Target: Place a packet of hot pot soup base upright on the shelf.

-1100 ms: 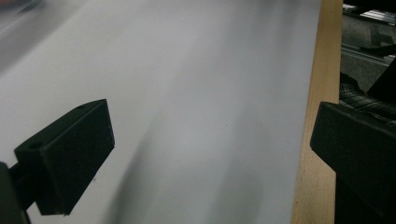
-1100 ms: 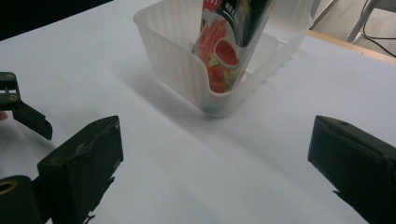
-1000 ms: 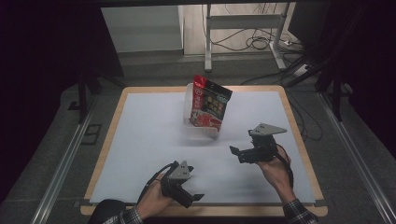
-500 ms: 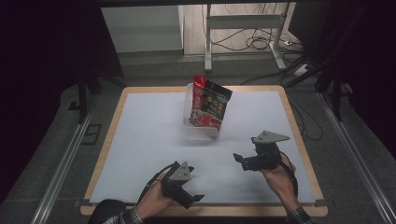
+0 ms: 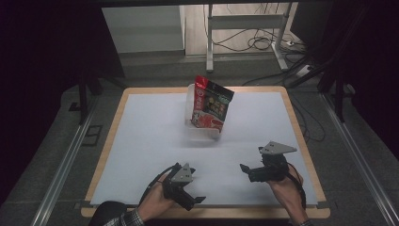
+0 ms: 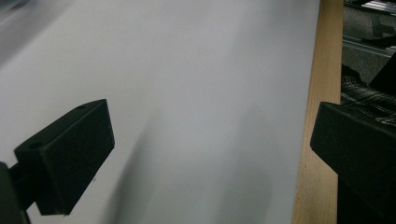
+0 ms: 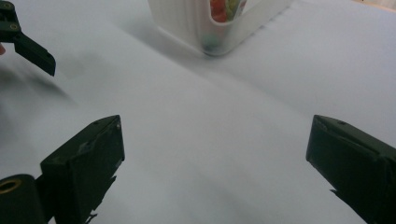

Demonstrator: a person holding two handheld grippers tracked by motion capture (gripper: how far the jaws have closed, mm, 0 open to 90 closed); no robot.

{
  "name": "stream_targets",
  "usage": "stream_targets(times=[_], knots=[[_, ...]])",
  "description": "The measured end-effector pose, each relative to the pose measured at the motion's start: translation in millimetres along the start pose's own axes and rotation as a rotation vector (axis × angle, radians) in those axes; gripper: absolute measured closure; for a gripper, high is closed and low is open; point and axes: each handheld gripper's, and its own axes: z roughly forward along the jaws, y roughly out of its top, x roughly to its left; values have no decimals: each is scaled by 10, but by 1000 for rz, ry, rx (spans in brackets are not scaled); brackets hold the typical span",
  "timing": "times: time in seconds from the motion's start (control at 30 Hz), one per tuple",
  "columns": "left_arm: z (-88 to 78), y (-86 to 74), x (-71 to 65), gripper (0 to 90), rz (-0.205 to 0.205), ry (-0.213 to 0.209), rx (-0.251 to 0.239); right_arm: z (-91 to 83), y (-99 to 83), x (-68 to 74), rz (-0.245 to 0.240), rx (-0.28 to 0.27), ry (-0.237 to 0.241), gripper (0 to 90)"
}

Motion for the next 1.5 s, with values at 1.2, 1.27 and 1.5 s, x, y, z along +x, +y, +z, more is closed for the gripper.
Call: stream_targets(times=[1.2, 1.27, 1.5], knots=[[19, -12, 14, 0, -3, 12, 18, -541, -444, -50, 24, -10, -131, 0], [19, -13, 14, 0, -4, 12, 16, -554, -457, -54, 27, -8, -135, 0], [18, -14, 22, 0, -4, 13, 17, -629, -540, -91, 47, 1, -158, 0]])
